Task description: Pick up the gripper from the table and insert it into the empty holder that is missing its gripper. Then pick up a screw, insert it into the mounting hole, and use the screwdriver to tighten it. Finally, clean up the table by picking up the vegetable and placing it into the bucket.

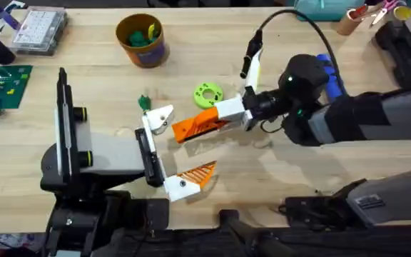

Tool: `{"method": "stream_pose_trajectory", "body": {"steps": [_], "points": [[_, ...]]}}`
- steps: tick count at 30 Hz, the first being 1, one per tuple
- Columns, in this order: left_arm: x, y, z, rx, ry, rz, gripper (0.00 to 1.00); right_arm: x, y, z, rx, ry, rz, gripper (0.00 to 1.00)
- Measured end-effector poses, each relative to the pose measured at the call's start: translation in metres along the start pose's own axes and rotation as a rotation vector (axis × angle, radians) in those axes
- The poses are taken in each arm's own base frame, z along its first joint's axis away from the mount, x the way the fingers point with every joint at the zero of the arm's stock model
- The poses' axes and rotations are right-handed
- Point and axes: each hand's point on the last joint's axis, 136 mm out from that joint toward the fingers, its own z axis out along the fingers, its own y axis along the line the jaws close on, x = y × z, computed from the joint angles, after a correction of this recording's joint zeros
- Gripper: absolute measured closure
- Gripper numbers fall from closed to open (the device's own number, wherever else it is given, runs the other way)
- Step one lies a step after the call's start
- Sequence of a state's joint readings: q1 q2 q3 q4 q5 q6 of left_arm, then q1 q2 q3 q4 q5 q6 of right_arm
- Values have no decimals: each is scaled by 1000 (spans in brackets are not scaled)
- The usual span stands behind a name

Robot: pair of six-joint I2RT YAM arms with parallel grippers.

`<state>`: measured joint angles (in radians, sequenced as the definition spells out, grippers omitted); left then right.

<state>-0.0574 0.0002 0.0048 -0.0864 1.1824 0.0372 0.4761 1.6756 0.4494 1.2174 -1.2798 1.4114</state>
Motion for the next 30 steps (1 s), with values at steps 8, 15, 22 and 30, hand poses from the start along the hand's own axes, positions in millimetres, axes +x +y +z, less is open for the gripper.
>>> {"method": "stream_pose_trajectory", "body": {"steps": [8,15,22,30], "points": [[0,0,0,0,0,0,14,-7,9,3,-10,4,-41,987],[0,2,0,-9,0,0,14,-11,17,4,-20,17,-72,985],[0,3,0,-15,-1,4,14,-15,23,5,-26,22,-92,985],[-1,3,0,-16,-2,7,14,-15,23,5,-25,22,-88,986]]}}
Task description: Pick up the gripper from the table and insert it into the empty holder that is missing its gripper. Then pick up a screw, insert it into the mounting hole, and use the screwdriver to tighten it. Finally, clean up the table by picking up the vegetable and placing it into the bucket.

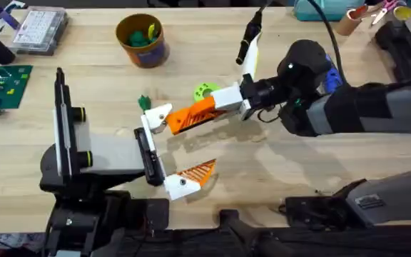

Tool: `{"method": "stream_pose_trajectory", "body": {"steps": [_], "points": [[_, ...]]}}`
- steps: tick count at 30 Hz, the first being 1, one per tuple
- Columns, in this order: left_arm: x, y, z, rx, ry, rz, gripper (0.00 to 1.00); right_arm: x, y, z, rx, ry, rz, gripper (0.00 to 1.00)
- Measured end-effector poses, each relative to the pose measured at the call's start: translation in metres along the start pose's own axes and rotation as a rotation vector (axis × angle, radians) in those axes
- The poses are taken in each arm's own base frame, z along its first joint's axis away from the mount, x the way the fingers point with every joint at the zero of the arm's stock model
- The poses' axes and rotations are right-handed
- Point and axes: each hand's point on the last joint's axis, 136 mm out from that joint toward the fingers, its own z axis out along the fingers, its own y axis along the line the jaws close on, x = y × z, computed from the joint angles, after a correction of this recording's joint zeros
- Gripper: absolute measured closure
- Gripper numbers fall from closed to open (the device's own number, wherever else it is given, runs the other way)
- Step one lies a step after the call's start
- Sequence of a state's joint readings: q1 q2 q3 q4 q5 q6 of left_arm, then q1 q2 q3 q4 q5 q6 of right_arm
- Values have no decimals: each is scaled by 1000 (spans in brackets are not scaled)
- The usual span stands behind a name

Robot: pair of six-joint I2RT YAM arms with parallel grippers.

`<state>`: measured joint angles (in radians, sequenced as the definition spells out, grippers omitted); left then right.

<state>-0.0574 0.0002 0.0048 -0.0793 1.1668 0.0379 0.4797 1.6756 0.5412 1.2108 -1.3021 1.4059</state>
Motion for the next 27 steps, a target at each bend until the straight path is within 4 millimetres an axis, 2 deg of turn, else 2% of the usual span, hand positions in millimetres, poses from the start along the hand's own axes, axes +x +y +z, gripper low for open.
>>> {"method": "stream_pose_trajectory", "body": {"steps": [13,20,27], "points": [[3,3,0,-19,9,-26,14,-7,-9,10,10,10,35,986],[4,2,0,-9,10,-37,14,-13,-12,26,13,32,46,985],[4,3,0,-18,11,-39,14,-18,-13,32,20,14,34,985]]}}
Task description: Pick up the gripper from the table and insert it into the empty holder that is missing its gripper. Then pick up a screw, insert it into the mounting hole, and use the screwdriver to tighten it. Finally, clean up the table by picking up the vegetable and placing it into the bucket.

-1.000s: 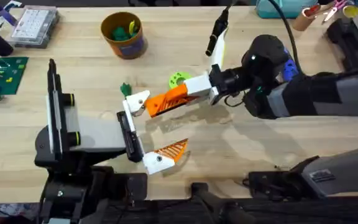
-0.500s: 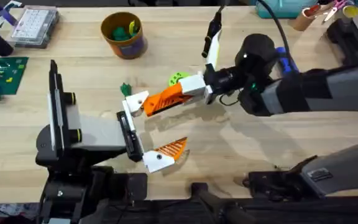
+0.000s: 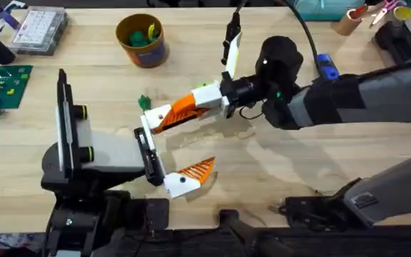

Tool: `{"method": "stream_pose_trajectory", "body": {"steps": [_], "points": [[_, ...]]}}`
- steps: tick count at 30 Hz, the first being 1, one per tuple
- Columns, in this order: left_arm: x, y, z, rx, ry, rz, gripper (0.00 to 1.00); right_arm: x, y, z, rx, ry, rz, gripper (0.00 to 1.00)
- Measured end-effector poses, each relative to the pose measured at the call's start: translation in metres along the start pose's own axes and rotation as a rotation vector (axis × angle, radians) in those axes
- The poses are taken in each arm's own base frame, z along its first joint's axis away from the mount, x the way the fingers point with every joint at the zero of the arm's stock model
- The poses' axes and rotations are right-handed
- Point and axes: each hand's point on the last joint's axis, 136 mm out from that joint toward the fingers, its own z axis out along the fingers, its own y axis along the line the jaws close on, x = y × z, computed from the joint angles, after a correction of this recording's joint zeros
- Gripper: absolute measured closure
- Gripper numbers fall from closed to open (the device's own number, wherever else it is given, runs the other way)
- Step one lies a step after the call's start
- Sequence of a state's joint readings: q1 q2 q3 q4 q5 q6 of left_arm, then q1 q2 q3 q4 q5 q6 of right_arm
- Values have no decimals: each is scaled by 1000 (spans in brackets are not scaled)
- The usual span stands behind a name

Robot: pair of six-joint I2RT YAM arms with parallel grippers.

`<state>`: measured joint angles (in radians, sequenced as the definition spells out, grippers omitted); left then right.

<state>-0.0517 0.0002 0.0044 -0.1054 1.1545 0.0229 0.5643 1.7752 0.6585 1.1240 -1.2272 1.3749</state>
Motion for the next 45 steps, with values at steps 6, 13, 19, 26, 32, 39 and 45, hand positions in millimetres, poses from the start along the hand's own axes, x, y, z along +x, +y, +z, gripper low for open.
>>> {"method": "stream_pose_trajectory", "body": {"steps": [6,13,19,26,32,39,45], "points": [[0,6,-1,-35,-1,-4,14,-4,-1,7,10,-39,-9,986],[-1,10,-1,-54,-2,-9,14,-8,-2,10,15,-64,-17,984],[-1,10,-1,-58,-2,-12,14,-8,-2,10,16,-69,-18,989],[-1,11,-1,-61,-3,-10,14,-10,-3,11,21,-80,-21,823],[-1,11,-1,-63,-3,-6,14,-11,-4,11,24,-87,-18,750],[-2,11,-1,-63,-5,7,14,-11,-5,12,27,-91,-13,626],[-2,11,-1,-62,-6,17,14,-12,-5,12,28,-93,-10,550]]}}
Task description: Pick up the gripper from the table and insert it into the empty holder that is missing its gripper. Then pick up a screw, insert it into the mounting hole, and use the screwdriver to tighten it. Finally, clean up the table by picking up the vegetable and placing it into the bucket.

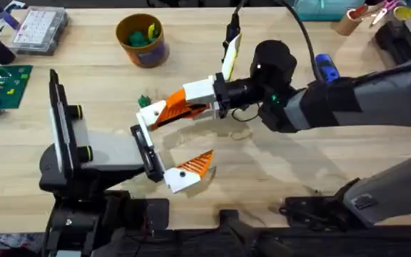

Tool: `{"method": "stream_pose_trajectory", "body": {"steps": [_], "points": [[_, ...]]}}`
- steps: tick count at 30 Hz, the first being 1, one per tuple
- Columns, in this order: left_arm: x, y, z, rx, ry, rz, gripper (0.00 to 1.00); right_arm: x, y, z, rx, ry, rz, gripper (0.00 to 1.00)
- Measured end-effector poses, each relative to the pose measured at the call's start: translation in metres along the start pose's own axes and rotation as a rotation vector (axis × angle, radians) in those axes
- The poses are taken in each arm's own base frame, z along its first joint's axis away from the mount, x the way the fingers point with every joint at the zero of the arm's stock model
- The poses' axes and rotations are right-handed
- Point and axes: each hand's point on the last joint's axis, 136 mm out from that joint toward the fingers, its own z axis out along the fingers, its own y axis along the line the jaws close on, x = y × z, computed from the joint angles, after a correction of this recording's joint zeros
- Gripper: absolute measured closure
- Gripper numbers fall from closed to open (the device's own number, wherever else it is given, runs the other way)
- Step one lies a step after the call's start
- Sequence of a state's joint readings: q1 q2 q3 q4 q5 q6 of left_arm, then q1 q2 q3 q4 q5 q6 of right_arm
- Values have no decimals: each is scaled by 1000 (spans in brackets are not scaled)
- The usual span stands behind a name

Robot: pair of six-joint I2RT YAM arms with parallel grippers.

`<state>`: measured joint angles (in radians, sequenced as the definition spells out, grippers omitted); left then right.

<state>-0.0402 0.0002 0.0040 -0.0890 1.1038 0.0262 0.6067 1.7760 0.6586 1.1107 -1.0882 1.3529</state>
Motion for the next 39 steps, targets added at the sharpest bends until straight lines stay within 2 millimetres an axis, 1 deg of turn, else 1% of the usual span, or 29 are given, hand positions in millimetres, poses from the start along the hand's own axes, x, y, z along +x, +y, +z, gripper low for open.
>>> {"method": "stream_pose_trajectory", "body": {"steps": [10,15,20,23,28,39], "points": [[-1,-2,0,14,-2,12,14,-3,-5,-3,8,-10,14,383],[0,-11,0,62,1,4,14,-12,-6,-8,10,-49,6,297],[0,-17,0,94,0,4,13,-18,-6,-13,13,-70,7,236],[0,-17,0,97,0,4,14,-21,-7,-16,14,-81,9,211],[0,-17,0,97,0,4,14,-23,-7,-19,14,-83,9,208],[0,-17,0,97,0,4,14,-8,-3,-30,-15,28,10,208]]}}
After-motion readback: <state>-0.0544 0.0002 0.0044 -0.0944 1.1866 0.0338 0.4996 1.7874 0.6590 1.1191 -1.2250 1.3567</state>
